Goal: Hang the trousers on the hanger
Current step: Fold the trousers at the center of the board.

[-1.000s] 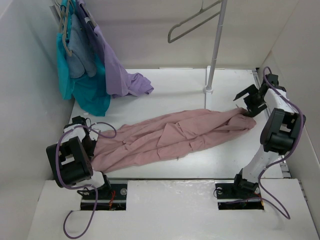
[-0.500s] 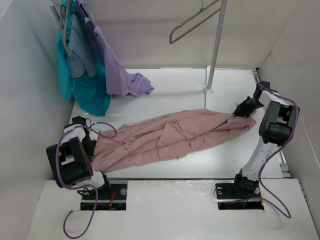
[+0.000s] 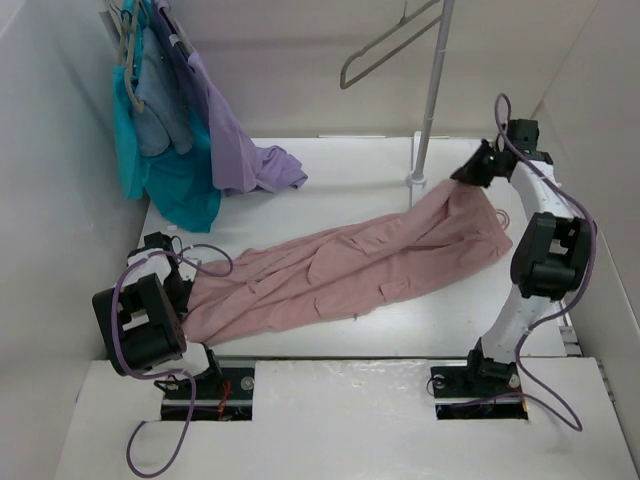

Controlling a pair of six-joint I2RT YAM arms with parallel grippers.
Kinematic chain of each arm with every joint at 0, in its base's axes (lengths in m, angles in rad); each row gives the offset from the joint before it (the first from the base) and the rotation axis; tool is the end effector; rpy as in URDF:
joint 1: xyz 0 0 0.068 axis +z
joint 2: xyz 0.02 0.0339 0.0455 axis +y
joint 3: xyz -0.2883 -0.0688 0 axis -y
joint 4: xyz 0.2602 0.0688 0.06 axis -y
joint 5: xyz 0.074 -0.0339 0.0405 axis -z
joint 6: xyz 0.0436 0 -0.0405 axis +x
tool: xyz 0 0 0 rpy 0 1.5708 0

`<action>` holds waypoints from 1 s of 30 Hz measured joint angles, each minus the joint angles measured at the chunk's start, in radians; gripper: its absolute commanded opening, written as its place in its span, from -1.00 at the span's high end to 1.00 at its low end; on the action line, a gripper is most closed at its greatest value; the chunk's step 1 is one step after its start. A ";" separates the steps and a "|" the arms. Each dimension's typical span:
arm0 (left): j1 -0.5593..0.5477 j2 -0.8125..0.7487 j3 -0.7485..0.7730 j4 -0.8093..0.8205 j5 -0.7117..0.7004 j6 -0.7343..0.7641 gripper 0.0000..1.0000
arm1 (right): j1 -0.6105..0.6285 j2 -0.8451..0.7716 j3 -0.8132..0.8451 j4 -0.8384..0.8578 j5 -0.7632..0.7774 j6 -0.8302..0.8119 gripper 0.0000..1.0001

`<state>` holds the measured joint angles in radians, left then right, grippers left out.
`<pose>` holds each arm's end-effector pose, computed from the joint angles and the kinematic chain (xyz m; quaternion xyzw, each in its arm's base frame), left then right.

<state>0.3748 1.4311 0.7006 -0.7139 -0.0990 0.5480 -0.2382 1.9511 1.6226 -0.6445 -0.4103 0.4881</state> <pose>0.2111 0.0877 0.1536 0.0831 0.9933 0.0723 0.0345 0.4480 -0.0909 0.2598 0.2763 0.8959 0.2291 0.2618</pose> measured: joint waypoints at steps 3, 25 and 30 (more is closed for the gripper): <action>0.000 0.000 0.000 0.000 -0.001 0.000 1.00 | 0.083 -0.124 -0.055 0.169 -0.061 -0.060 1.00; 0.000 -0.031 -0.019 0.017 -0.005 0.000 1.00 | -0.309 -0.278 -0.676 0.396 -0.045 0.043 -0.25; 0.000 -0.037 -0.023 0.021 -0.006 0.000 1.00 | -0.330 -0.281 -0.674 0.369 0.007 0.034 -0.42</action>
<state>0.3752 1.3941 0.6781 -0.6926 -0.1051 0.5480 -0.5682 1.6703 0.9489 -0.2760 -0.4034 0.5224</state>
